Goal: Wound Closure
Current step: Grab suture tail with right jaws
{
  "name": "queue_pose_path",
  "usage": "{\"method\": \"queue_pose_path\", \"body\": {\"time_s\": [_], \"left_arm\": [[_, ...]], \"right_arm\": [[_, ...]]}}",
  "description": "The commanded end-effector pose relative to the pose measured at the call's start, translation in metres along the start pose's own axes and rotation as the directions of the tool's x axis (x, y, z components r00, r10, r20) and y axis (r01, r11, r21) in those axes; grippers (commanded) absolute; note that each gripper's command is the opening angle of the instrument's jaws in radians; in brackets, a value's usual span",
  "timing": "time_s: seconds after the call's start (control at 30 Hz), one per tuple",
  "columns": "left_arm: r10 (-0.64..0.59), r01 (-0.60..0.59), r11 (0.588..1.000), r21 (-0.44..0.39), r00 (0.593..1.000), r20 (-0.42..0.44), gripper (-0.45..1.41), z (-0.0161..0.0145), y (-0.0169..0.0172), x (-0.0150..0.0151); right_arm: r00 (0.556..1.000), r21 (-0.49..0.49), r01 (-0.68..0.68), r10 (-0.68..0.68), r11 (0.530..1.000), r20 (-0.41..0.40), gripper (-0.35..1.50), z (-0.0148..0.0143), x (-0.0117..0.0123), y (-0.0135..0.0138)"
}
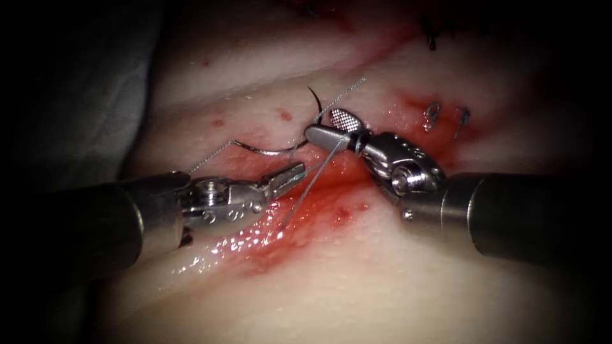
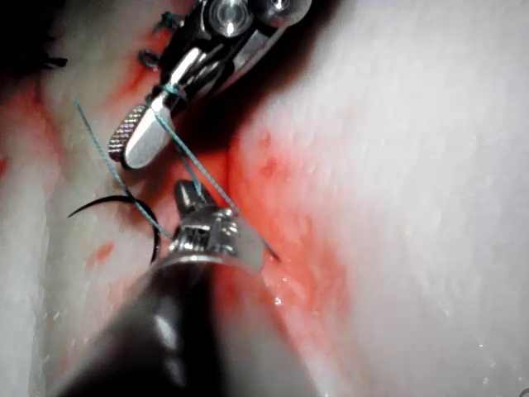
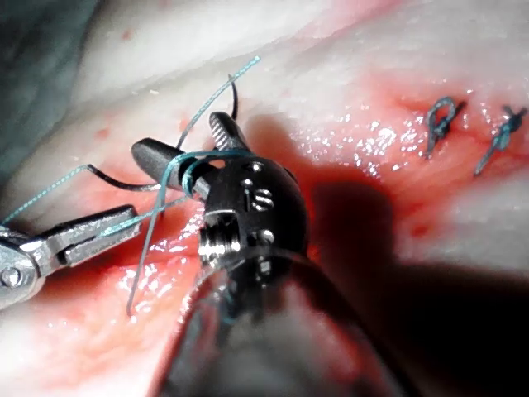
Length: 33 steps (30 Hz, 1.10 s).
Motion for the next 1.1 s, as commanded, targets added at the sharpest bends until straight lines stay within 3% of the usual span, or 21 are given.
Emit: {"method": "queue_pose_path", "body": {"time_s": [0.03,0.27,0.3,0.37,0.43,0.73,0.87,1.1], "left_arm": [[-0.002,0.002,1.0,-0.001,1.0,0.001,-0.45,0.0009,0.0004,0.0],[-0.002,0.002,1.0,-0.002,1.0,-0.001,-0.45,0.0008,0.0003,-0.0001],[-0.002,0.002,1.0,-0.002,1.0,-0.001,-0.45,0.0008,0.0003,-0.0001],[-0.002,0.002,1.0,-0.002,1.0,-0.001,-0.45,0.0008,0.0003,-0.0001],[-0.001,0.001,1.0,-0.002,1.0,-0.001,-0.45,0.0008,0.0003,-0.0001],[0.007,-0.007,1.0,-0.003,1.0,0.006,-0.45,-0.0008,0.0,-0.0017],[0.008,-0.008,1.0,-0.005,1.0,0.02,-0.45,-0.0018,-0.001,-0.0029],[-0.028,0.026,0.998,0.051,0.999,0.045,-0.45,-0.005,-0.0075,-0.0054]], "right_arm": [[1.0,-0.006,-0.023,0.023,1.0,0.007,0.98,0.0017,-0.0004,0.0002],[0.997,0.012,-0.063,0.062,0.998,0.054,1.13,0.0036,-0.0003,0.0005],[0.997,0.022,-0.065,0.064,0.998,0.052,1.06,0.0038,-0.0003,0.0003],[0.997,0.024,-0.063,0.062,0.998,0.048,0.49,0.0041,-0.0006,-0.0004],[0.998,0.022,-0.044,0.042,0.999,0.047,-0.35,0.0041,-0.0006,-0.0009],[0.999,0.055,0.034,-0.032,0.998,-0.034,-0.35,0.0026,0.0005,-0.0033],[0.992,0.086,0.123,-0.122,0.989,-0.013,-0.35,0.0016,-0.0011,-0.004],[0.961,0.118,0.27,-0.275,0.955,0.023,-0.35,0.0,-0.0057,-0.0044]]}}
